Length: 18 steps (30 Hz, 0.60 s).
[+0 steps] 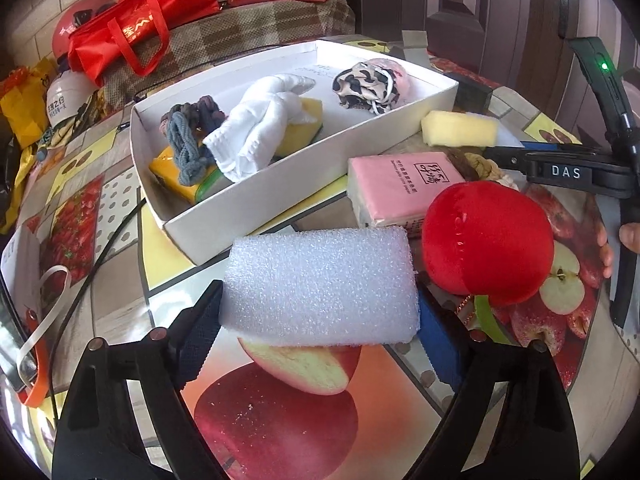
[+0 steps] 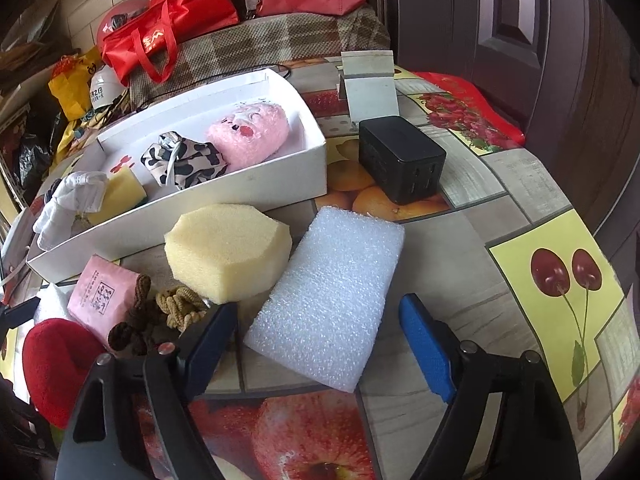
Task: Organize soft objects
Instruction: 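Grasp the white foam block with left tool while right tool grasps another foam block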
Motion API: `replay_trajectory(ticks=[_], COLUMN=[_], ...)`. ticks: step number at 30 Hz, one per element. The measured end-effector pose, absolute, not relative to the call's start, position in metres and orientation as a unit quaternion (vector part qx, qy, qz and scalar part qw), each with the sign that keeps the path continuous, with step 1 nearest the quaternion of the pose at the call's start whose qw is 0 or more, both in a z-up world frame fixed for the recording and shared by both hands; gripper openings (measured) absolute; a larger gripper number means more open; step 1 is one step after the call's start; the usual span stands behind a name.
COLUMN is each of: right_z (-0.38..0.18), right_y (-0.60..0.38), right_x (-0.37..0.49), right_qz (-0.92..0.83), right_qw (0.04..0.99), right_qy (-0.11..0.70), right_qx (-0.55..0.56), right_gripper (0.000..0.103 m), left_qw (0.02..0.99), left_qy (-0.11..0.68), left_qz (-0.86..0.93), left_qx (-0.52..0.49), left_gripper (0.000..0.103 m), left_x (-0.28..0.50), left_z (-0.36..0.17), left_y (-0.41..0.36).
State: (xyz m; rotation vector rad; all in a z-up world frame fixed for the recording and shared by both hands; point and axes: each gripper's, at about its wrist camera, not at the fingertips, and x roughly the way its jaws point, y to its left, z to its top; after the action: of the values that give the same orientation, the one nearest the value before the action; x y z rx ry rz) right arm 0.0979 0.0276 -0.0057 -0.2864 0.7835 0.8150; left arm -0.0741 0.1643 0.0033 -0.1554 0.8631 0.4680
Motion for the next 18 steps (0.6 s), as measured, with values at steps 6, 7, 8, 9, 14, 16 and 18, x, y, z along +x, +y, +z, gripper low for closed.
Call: replay_trajectory(ticks=[6, 7, 8, 9, 14, 16, 18], right_z=[-0.003, -0.002, 0.001, 0.005, 0.033, 0.039, 0.041], right_y=[0.007, 0.0, -0.006, -0.014, -0.055, -0.055, -0.046], right_x=[0.103, 0.103, 0.102, 0.099, 0.057, 0.036, 0.024], right_qz=[0.399, 0.401, 0.403, 0.407, 0.453, 0.45, 0.452], right_qw=[0.832, 0.833, 0.836, 0.841, 0.868, 0.879, 0.881], right_qy=[0.375, 0.373, 0.366, 0.352, 0.204, 0.155, 0.134], right_qx=[-0.09, -0.078, -0.065, -0.05, 0.01, -0.017, -0.046], right_gripper=[0.057, 0.057, 0.057, 0.057, 0.057, 0.057, 0.057], left_qw=[0.886, 0.888, 0.892, 0.898, 0.911, 0.911, 0.909], left_qy=[0.373, 0.362, 0.346, 0.325, 0.208, 0.179, 0.168], left_qz=[0.257, 0.269, 0.278, 0.288, 0.353, 0.37, 0.38], left_qx=[-0.094, -0.089, -0.081, -0.073, -0.048, -0.044, -0.039], left_gripper=[0.09, 0.09, 0.09, 0.09, 0.09, 0.09, 0.09], left_x=[-0.09, -0.093, -0.097, -0.103, -0.136, -0.138, -0.134], left_z=[0.015, 0.018, 0.023, 0.028, 0.052, 0.056, 0.057], left_y=[0.172, 0.17, 0.167, 0.163, 0.149, 0.147, 0.146])
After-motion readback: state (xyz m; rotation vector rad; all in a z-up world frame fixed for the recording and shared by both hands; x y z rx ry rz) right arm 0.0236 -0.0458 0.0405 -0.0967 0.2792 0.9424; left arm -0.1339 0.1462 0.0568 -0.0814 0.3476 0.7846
